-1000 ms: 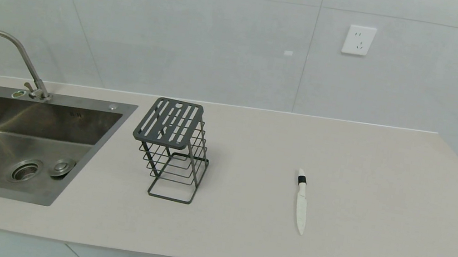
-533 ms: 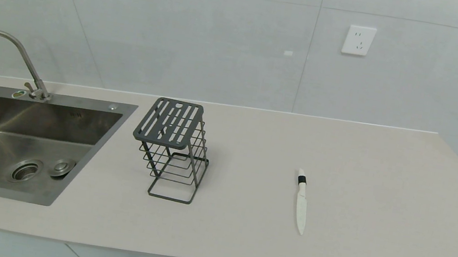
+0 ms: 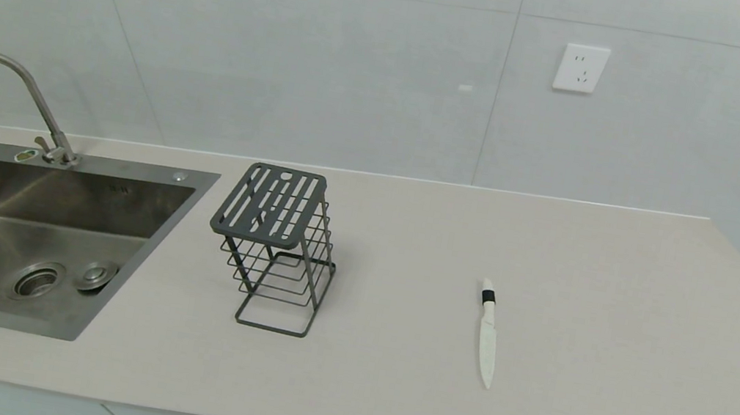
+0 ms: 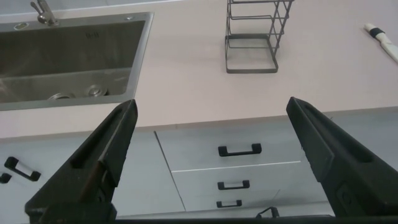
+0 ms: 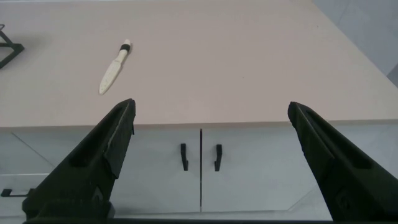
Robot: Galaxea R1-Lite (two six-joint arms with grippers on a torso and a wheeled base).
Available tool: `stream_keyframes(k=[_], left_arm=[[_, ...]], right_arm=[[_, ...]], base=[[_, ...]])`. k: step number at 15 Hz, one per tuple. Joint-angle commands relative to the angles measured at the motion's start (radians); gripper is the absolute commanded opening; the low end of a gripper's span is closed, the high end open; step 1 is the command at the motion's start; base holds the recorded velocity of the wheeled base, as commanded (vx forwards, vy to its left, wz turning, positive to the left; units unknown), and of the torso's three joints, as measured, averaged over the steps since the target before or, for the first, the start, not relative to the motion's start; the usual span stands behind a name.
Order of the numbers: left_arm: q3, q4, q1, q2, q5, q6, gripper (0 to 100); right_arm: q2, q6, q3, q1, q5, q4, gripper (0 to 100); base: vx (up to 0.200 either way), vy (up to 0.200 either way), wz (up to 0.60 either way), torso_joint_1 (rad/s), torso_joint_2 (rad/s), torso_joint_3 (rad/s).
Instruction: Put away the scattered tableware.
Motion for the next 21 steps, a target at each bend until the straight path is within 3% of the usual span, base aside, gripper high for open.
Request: stream_keyframes(k=[1,7,9,10,11,12,13,14,16,21], left_arm=[[0.0,0.0,0.0,0.001,0.0,-0.002,100],[0.0,0.0,0.0,0.001,0.0,-0.02,100],[0.0,0.0,0.0,0.001,0.002,-0.032,100],[0.0,0.0,0.0,0.001,0.002,-0.031,100],[0.0,0.0,0.0,0.001,0.002,-0.031,100],[0.0,0.0,0.0,0.001,0.002,-0.032,100],[0.0,0.0,0.0,0.001,0.002,-0.032,100],[0.0,0.0,0.0,0.001,0.002,-0.032,100],[0.0,0.0,0.0,0.001,0.005,-0.037,100],[0.0,0.0,0.0,0.001,0.006,-0.037,100]], right_arm=[[0.001,0.0,0.0,0.0,-0.001,0.0,100],[0.001,-0.008,0.0,0.0,0.012,-0.008,100],[0.001,-0.005,0.0,0.0,0.051,-0.08,100],[0.001,-0.003,0.0,0.002,0.084,-0.155,100],[0.001,-0.003,-0.006,0.002,0.2,-0.189,100],[0.001,0.0,-0.015,0.002,0.245,-0.189,100],[0.066,0.051,-0.057,0.014,0.401,-0.178,100],[0.15,0.052,-0.08,0.025,0.493,-0.177,100],[0.359,0.049,-0.138,0.034,0.604,-0.181,100],[0.808,0.04,-0.299,0.098,0.634,-0.183,100]], base=[[0.0,0.0,0.0,0.242,0.0,0.222],[0.0,0.0,0.0,0.161,-0.01,0.136],[0.0,0.0,0.0,0.0,0.0,0.0],[0.0,0.0,0.0,0.0,0.0,0.0],[0.0,0.0,0.0,0.0,0.0,0.0],[0.0,0.0,0.0,0.0,0.0,0.0],[0.0,0.0,0.0,0.0,0.0,0.0],[0.0,0.0,0.0,0.0,0.0,0.0],[0.0,0.0,0.0,0.0,0.0,0.0],[0.0,0.0,0.0,0.0,0.0,0.0]])
